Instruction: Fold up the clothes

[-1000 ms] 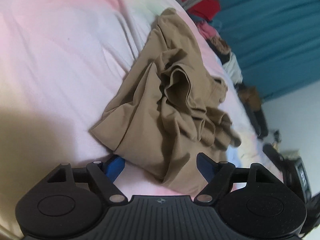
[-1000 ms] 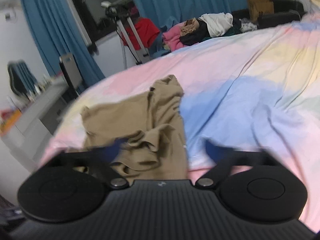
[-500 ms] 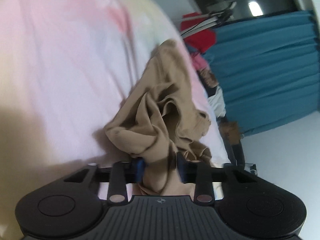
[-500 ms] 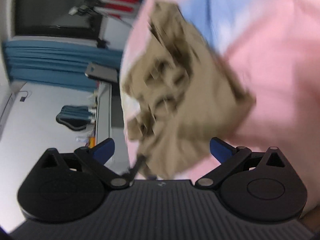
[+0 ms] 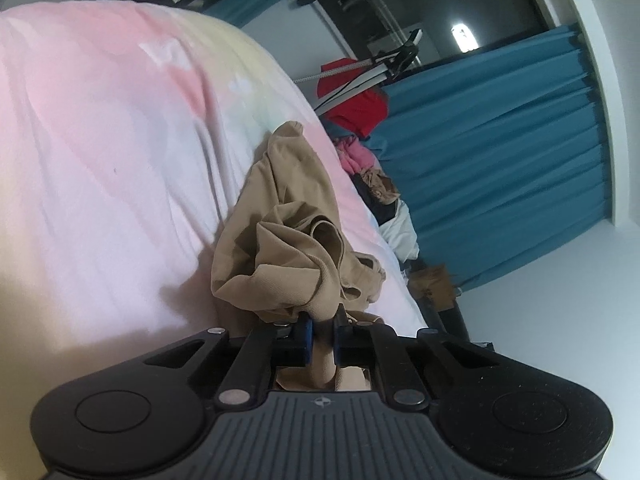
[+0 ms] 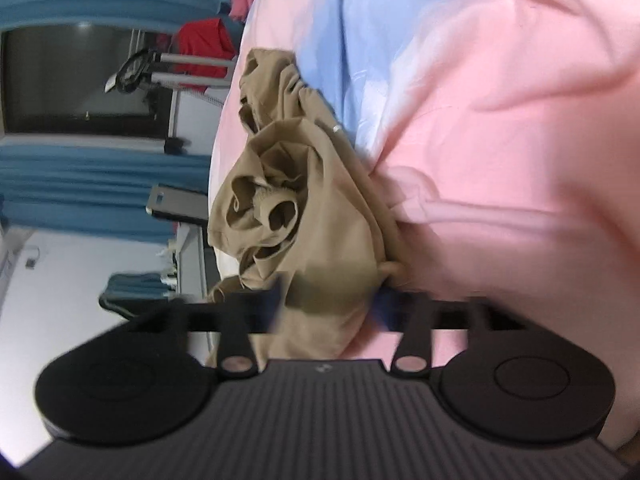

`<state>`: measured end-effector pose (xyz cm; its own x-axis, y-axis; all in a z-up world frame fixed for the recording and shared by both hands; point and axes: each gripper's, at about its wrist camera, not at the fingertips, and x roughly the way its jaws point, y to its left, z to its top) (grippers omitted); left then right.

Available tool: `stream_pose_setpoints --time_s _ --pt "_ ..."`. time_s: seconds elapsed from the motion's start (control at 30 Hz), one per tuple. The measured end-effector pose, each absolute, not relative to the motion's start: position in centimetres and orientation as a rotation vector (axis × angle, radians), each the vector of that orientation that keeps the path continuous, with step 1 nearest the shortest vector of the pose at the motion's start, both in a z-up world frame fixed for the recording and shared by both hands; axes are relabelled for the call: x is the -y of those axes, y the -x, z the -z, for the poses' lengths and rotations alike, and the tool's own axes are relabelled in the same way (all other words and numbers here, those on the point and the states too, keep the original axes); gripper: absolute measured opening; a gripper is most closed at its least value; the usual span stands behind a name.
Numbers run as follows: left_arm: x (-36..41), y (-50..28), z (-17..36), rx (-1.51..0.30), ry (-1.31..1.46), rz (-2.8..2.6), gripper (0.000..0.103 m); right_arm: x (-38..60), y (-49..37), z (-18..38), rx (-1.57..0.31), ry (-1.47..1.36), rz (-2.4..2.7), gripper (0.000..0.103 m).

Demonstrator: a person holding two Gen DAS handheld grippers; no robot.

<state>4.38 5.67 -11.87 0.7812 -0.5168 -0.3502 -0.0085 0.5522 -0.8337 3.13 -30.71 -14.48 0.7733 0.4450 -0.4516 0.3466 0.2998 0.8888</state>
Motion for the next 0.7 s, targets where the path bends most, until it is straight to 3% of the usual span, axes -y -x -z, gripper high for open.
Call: stream_pose_setpoints --time_s 0.07,0.17,0.43,0.7 --pt "-5.9 -3.9 11.4 -0.6 0.948 0.339 0.008 30.4 -3.4 14.1 -0.729 -1.265 -0.085 0.012" --pt "-6.0 -2.8 9.7 -0.558 0.926 0.376 0.008 31.5 -2.7 12.4 -0.65 -1.221 -0.129 0.009" --pt "-5.5 3.5 2.2 -0.428 0.866 0.474 0.008 31.9 1.8 5.1 -0.489 -1.113 -0.233 0.009" --pt "-4.6 11.4 1.4 -0.539 0.87 0.378 0.008 32.8 8.1 3.0 -0.512 -1.106 -0.236 0.009"
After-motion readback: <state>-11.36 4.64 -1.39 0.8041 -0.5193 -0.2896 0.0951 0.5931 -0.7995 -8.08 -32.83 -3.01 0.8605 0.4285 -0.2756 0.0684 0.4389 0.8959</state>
